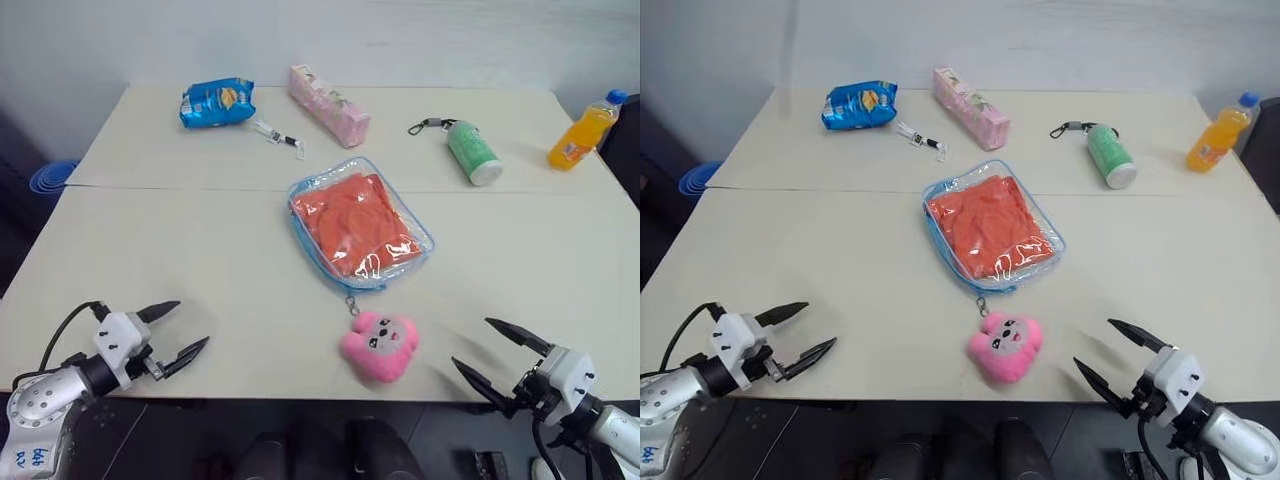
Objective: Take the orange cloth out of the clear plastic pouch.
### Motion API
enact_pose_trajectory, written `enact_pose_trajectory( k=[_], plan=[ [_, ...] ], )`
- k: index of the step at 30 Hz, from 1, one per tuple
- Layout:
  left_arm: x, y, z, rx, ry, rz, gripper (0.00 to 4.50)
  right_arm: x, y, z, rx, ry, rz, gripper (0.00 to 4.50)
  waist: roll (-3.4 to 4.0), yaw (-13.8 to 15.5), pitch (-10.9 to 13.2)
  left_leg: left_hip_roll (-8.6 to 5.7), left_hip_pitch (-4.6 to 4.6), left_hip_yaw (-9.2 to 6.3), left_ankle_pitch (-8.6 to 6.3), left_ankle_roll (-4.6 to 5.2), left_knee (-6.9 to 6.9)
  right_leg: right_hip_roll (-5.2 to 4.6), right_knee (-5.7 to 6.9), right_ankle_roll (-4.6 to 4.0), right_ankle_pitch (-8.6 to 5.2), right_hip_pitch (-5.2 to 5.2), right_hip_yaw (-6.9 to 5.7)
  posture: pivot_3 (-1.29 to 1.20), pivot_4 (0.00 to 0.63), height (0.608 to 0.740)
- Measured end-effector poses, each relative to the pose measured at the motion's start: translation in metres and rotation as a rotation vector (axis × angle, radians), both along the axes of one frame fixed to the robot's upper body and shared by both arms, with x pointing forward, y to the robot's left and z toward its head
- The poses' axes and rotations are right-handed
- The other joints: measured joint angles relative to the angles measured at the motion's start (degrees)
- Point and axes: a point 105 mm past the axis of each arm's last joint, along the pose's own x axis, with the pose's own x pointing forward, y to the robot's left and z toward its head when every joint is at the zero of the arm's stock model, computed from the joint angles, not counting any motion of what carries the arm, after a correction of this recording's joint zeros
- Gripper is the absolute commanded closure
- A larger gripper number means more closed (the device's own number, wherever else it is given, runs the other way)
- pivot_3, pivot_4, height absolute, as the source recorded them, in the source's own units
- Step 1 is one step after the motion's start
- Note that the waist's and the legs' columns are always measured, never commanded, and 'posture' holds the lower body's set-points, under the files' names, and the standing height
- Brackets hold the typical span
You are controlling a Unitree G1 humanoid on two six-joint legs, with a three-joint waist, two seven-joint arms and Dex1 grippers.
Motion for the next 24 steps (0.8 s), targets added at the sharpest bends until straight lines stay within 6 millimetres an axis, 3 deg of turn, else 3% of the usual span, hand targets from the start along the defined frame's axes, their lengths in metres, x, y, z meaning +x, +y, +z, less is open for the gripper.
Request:
enact_pose_trajectory(
  k=[15,20,24],
  plan=[
    [0.001,-0.003,-0.002,-0.026,0.049,-0.023,0.05,-0.001,0.004,-0.001,0.015,0.001,0.002,0.00,0.00,-0.09,0.00,0.00,0.01,0.01,0.00,-0.01,0.03,0.00,0.06,0.00,0.00,0.00,0.00,0.00,0.150,0.740],
    [0.031,-0.010,0.017,-0.004,-0.013,-0.059,0.05,-0.001,0.016,0.002,0.064,-0.011,0.035,0.00,0.00,0.52,-0.01,-0.02,0.00,-0.03,0.05,-0.05,0.14,0.01,0.18,0.00,0.00,0.00,-0.05,0.00,0.150,0.740],
    [0.075,-0.047,0.037,0.099,-0.037,-0.215,0.05,0.003,0.027,0.026,0.125,-0.129,0.049,0.00,0.00,1.32,-0.01,-0.08,-0.06,-0.02,0.06,-0.09,0.48,0.03,0.47,0.06,0.03,-0.03,-0.04,0.00,0.150,0.740]
  ],
)
